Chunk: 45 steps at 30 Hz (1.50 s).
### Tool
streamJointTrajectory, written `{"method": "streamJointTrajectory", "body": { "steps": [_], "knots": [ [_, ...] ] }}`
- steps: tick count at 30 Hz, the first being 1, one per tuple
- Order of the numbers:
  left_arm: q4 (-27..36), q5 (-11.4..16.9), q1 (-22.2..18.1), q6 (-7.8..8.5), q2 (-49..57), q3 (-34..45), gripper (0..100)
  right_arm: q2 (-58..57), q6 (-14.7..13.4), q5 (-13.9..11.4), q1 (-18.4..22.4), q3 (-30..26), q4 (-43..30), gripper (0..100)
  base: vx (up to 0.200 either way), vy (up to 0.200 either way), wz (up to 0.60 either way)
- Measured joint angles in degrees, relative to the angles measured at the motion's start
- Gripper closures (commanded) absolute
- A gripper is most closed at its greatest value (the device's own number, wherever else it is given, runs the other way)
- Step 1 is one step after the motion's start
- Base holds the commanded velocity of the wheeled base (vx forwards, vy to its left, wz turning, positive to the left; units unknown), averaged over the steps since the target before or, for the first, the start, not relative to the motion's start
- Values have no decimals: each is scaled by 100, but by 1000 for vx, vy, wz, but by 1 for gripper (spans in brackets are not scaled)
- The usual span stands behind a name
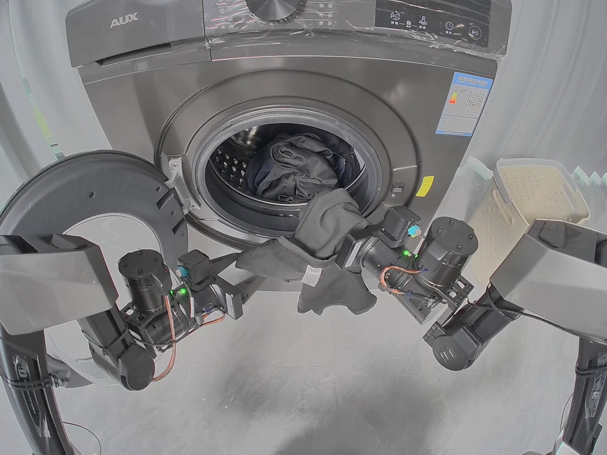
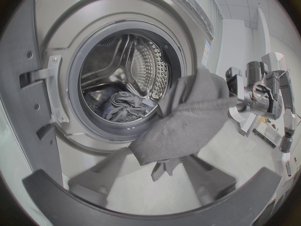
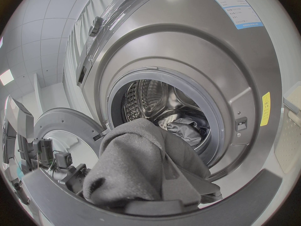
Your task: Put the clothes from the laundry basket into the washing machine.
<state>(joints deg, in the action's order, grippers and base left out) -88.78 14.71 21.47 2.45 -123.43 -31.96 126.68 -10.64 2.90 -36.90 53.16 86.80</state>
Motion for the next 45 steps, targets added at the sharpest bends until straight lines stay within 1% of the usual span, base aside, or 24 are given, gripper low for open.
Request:
{"method": "streamJointTrajectory", "body": {
  "steps": [2, 8, 11, 14, 18, 20, 26, 31, 34, 40, 45],
  "knots": [
    [-1, 121, -6, 50, -27, 121, 0, 2, -2, 0, 16, 59, -17, 100, 0, 0, 0],
    [0, 540, -9, 395, -135, 592, 0, 55, -27, 123, 50, 435, -44, 100, 0, 0, 0],
    [5, 668, 0, 490, -212, 741, 0, 93, -46, 167, 49, 577, -46, 100, 0, 0, 0],
    [0, 718, 0, 502, -251, 802, 0, 149, -57, 172, 22, 607, -48, 100, 0, 0, 0],
    [-4, 868, -11, 513, -187, 807, 0, 251, -60, 169, -52, 502, -26, 100, 0, 0, 0],
    [-6, 898, -6, 513, -110, 790, 0, 294, -62, 169, -94, 452, -1, 100, 0, 0, 0],
    [2, 896, 110, 422, 413, 672, 0, 394, -55, 156, -196, 341, 7, 100, 0, 0, 0],
    [16, 808, 256, 408, 592, 195, 0, 410, -52, 148, -229, 295, 7, 100, 0, 0, 0],
    [35, 775, 358, 406, 416, -160, 0, 400, -52, 145, -246, 282, -6, 100, 0, 0, 0],
    [27, 753, 579, 408, -188, -513, 0, 383, -52, 148, -301, 321, -39, 100, 0, 0, 0],
    [22, 734, 662, 430, -664, -887, 0, 372, -52, 155, -350, 386, -55, 100, 0, 0, 0]
  ]
}}
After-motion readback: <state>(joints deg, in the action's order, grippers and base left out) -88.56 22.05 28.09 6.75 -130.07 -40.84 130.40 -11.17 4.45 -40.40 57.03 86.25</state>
